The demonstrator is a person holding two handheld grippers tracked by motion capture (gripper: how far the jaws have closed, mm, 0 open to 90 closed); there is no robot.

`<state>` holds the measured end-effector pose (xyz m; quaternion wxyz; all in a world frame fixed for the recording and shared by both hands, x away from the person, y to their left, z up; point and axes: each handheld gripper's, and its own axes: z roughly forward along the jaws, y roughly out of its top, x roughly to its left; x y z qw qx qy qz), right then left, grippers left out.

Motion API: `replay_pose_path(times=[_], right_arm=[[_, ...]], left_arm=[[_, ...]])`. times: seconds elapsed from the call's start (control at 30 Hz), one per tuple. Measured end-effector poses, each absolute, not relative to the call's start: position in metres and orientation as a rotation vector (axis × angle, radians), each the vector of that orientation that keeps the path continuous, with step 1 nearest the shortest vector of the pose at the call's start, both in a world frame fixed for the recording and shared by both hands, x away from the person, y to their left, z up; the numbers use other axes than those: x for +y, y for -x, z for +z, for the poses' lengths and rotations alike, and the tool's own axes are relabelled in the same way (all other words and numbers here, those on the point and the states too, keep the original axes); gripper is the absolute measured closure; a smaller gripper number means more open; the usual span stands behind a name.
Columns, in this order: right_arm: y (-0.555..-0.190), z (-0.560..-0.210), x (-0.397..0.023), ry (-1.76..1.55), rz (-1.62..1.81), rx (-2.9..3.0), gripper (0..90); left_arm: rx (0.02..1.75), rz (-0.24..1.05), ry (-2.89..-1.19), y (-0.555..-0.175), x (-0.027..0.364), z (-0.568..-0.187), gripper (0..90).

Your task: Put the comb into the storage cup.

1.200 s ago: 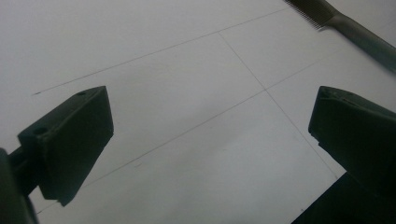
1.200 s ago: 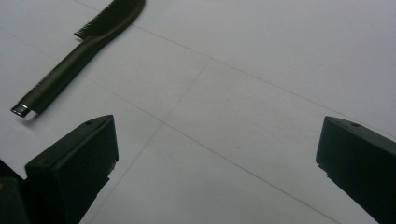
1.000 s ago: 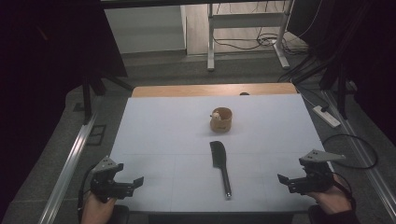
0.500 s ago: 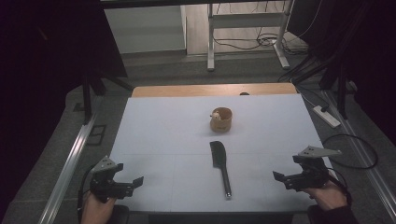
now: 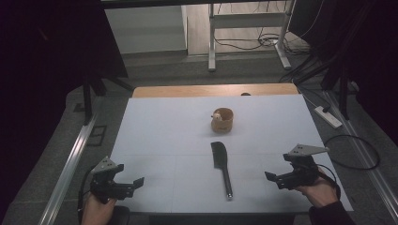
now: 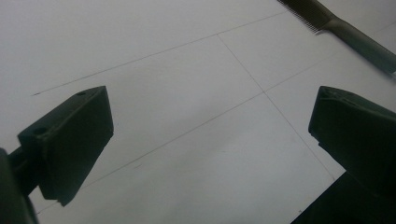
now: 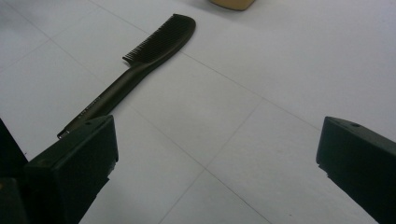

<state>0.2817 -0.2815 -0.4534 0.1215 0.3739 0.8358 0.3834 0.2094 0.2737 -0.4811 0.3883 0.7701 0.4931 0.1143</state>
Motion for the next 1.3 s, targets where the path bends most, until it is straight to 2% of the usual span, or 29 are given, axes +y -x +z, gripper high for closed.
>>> replay_pose_path(times=[1.3], right_arm=[[-0.296,-0.462,-0.209,-0.966,0.979,2.681,0.0]], left_arm=[[1.249,0.285,-1.964,-0.210,0.274,-0.481,0.0]])
